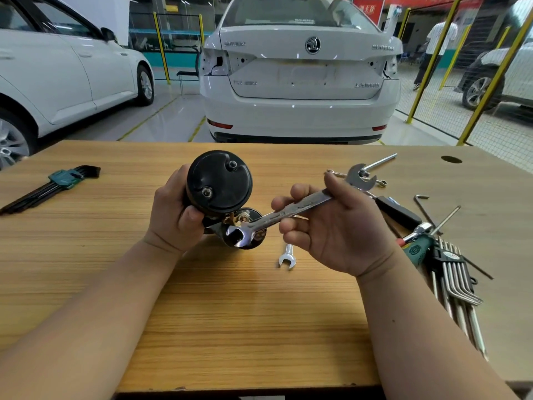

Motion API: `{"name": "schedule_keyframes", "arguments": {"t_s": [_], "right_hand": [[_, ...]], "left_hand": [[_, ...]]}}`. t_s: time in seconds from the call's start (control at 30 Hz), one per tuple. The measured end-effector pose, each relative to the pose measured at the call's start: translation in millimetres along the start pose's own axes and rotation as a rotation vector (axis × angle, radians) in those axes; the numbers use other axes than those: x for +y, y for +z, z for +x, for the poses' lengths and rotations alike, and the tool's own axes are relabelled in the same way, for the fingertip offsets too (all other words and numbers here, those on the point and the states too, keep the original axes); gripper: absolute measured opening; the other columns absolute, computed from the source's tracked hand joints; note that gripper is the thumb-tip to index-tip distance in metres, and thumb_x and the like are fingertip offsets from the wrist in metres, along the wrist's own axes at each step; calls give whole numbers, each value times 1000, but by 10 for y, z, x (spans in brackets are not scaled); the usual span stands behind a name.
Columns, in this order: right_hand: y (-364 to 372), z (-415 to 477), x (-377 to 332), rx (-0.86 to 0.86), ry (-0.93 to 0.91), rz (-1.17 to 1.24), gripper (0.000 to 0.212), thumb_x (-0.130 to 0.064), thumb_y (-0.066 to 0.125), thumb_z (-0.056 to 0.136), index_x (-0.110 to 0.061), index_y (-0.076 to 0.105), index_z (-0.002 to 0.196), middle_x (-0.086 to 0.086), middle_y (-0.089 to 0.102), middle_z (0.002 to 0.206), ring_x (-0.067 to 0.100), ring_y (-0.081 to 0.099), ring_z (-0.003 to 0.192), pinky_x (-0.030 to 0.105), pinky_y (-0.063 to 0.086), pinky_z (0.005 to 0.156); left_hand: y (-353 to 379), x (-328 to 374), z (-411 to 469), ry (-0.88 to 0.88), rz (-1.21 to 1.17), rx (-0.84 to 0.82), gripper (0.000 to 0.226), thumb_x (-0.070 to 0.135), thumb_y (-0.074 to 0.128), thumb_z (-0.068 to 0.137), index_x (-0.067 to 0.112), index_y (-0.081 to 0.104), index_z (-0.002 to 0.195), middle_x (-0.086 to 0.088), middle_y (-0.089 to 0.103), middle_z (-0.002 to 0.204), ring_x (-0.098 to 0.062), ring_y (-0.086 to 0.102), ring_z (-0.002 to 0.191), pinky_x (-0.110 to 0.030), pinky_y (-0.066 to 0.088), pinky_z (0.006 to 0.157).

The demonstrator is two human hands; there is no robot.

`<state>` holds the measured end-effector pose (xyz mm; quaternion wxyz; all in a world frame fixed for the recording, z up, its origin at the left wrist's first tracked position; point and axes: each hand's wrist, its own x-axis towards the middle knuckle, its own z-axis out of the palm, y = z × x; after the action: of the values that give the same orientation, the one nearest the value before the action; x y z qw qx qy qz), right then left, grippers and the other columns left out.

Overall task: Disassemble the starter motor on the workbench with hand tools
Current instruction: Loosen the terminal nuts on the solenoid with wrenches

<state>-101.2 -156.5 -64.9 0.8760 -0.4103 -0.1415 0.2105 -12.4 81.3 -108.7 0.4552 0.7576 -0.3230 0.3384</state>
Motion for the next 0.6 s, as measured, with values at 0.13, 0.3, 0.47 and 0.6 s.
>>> {"name": "schedule_keyframes", "arguments": {"t_s": [0.13, 0.3, 0.47, 0.6], "right_hand": [[-7, 27, -28, 158, -49, 12, 46, -44, 35, 94, -10, 61, 77, 13, 67, 82, 23, 64, 58, 28, 55, 51], [-42, 113, -19, 281, -137, 63, 51, -46, 30, 100, -12, 56, 73, 9, 66, 77, 21, 59, 54, 24, 50, 49], [-66, 178, -39, 341, -150, 23, 49, -44, 30, 101, -13, 55, 72, 8, 66, 74, 19, 58, 52, 23, 48, 47], [-102, 173, -70, 355, -175, -2, 49, -44, 31, 101, -13, 55, 71, 7, 66, 75, 20, 58, 52, 24, 49, 47]], "left_hand": [[-6, 24, -3, -1, -8, 5, 112, 87, 24, 79, -17, 61, 98, -31, 62, 83, -48, 60, 77, -58, 48, 66], [14, 52, 24, -11, -20, 1, 110, 87, 27, 80, -16, 58, 101, -32, 62, 85, -49, 59, 79, -59, 48, 67], [44, 65, 65, 18, 27, 19, 108, 86, 22, 82, -13, 59, 107, -25, 64, 86, -43, 61, 77, -53, 49, 64], [42, 45, 78, 28, 14, 5, 110, 87, 22, 80, -14, 58, 106, -26, 63, 85, -44, 60, 76, -53, 49, 64]]}}
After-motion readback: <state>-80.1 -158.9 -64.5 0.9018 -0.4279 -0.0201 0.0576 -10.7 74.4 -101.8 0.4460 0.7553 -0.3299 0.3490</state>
